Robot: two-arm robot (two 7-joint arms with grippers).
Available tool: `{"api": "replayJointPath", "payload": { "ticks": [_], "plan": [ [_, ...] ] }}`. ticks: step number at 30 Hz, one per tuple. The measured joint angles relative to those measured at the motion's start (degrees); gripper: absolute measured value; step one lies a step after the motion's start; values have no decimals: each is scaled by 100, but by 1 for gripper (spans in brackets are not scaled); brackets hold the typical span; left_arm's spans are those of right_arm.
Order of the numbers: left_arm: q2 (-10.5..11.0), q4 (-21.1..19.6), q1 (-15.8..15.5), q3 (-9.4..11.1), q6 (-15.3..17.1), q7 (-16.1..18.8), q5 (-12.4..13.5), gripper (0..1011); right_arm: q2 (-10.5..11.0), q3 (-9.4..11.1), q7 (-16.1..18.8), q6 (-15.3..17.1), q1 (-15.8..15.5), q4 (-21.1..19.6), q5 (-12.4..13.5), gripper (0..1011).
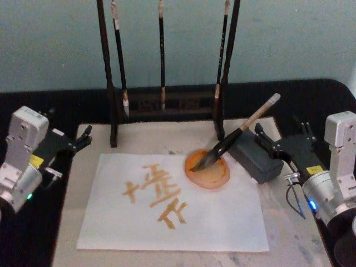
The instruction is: Pick up the brush from the inkstone, write on the paper, then place the brush back to its original position.
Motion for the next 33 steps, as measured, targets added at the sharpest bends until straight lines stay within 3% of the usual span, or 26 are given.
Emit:
{"api": "replayJointPath", "payload": {
  "ticks": [9, 33],
  "plan": [
    [0, 0, 0, 0, 0, 0, 0, 1010, -83, 124, 25, 88, -37, 25, -18, 1000],
    [0, 0, 0, 0, 0, 0, 0, 1010, -69, 103, 37, 68, -30, 30, -13, 1000]
  ]
}}
